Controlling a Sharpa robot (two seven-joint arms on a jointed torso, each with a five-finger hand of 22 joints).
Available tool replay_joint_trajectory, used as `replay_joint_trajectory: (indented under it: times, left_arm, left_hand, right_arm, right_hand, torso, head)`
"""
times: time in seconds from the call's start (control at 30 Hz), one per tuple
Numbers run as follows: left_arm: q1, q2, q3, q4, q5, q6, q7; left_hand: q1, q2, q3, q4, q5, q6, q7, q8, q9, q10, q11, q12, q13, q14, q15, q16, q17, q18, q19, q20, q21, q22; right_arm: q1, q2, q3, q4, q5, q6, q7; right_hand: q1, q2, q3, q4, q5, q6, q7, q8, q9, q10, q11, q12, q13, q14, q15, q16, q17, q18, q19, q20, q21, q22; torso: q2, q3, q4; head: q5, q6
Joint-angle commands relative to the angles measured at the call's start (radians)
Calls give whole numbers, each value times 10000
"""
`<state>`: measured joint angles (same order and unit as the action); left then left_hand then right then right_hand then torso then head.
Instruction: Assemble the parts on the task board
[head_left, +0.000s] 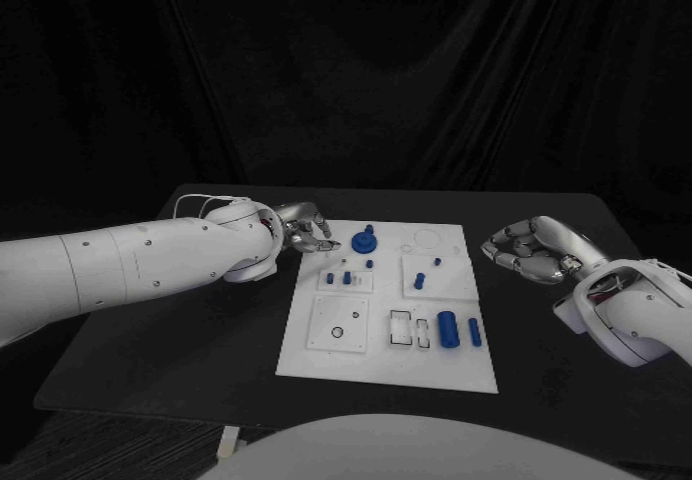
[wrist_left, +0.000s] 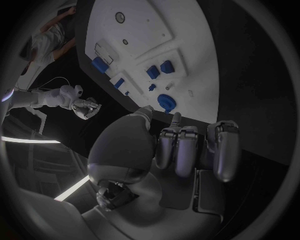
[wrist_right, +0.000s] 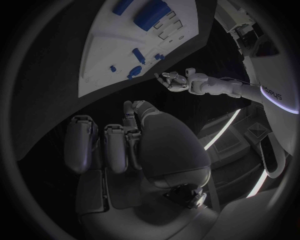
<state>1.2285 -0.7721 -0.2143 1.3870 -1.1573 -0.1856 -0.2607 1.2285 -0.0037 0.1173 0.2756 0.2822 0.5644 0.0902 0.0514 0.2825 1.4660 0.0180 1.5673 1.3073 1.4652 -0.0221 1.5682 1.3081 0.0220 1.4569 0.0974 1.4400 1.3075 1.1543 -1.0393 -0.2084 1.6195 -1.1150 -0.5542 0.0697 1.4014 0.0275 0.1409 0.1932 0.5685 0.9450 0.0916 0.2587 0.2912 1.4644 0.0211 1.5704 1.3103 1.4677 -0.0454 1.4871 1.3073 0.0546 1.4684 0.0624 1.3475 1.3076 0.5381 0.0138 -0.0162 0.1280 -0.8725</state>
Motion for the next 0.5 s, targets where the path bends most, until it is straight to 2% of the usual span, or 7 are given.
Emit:
replay_joint_trajectory:
  times: [0.03, 0.07, 0.13, 0.2, 0.27, 0.4, 0.5]
  left_arm:
    - [-19, 16, 12, 5, 56, -101, 386]
    - [-21, 21, 12, -4, 56, -75, 407]
    - [-25, 28, 12, -17, 56, -3, 398]
    - [-28, 27, 12, -24, 56, 88, 368]
    - [-30, 16, 12, -23, 56, 159, 309]
    - [-33, 0, 12, -22, 56, 356, 27]
    - [-35, 16, 12, -29, 56, 664, -218]
  left_hand:
    - [182, -1, -26, -54, -68, -71, -389, 14, -324, 1048, -289, 35, 2635, 1056, -239, 26, 2627, 167, 10, -237, -37, 2133]
    - [256, -1, -37, -72, -105, 1219, -284, 292, 36, 1048, -296, 35, 2635, 1056, -265, 26, 2627, 154, 36, -288, -8, 2145]
    - [346, 29, -97, -6, -158, 3458, 177, 984, 158, 1048, 51, 35, 2635, 1056, -17, 26, 2627, 128, 75, -167, 31, 2159]
    - [349, 21, -130, 18, -163, 3996, 226, 1168, 155, 1048, 209, 35, 2635, 1056, 96, 26, 2627, 121, 83, -81, 39, 2162]
    - [430, 23, -126, -16, -148, 4348, 167, 1293, 170, 1048, 198, 35, 2635, 1056, 127, 26, 2627, 115, 113, -28, 74, 2175]
    - [459, -5, -271, -24, -257, 5395, -261, 2013, 696, 1048, -143, 35, 2635, 1056, -121, 26, 2627, 104, 216, -151, 187, 2214]
    - [403, -4, -376, -3, -307, 5541, -400, 2404, 1183, 1048, -269, 35, 2635, 1056, -243, 26, 2627, 97, 238, -267, 212, 2222]
  right_arm:
    - [-19, 0, 6, 4, -17, -23, -105]
    - [-19, 0, 6, 3, -17, -20, -105]
    - [-19, -1, 6, 0, -17, -15, -105]
    - [-19, -2, 6, -1, -17, -10, -105]
    - [-19, -6, 6, -4, -17, -2, -104]
    - [-20, -10, 6, -12, -17, 18, -106]
    - [-20, -11, 6, -9, -17, 23, -108]
  right_hand:
    - [-80, -34, 63, -6, 63, 33, 47, -41, 5, 1064, -38, 4, 2605, 806, -60, -22, 1706, -12, 183, -53, -33, 1907]
    - [-80, -34, 63, -6, 63, 33, 47, -41, 5, 1064, -38, 4, 2605, 806, -60, -22, 1706, -12, 183, -53, -33, 1907]
    - [-80, -32, 67, -9, 65, 34, 46, -41, 6, 1064, -39, 4, 2605, 807, -60, -20, 1708, -12, 185, -53, -30, 1908]
    - [-80, -32, 67, -9, 65, 34, 46, -41, 6, 1064, -39, 4, 2605, 807, -60, -20, 1708, -12, 185, -53, -30, 1908]
    - [-80, -32, 67, -9, 65, 34, 46, -41, 6, 1064, -39, 4, 2605, 807, -60, -20, 1708, -12, 185, -53, -30, 1908]
    - [-80, -32, 67, -9, 65, 34, 46, -41, 6, 1064, -39, 4, 2605, 807, -60, -20, 1708, -12, 185, -53, -30, 1908]
    - [-80, -32, 67, -9, 65, 34, 46, -41, 6, 1064, -39, 4, 2605, 807, -60, -20, 1708, -12, 185, -53, -30, 1908]
  torso:
    - [-2, 0, 0]
    - [-2, 0, -2]
    - [-1, -1, -3]
    - [0, 0, 0]
    - [-1, -1, -1]
    - [0, 1, 0]
    - [-2, 0, 2]
  head:
    - [3, -1]
    - [-1, -1]
    - [-9, -1]
    - [-9, -1]
    - [-16, -1]
    - [-16, -1]
    - [-8, -1]
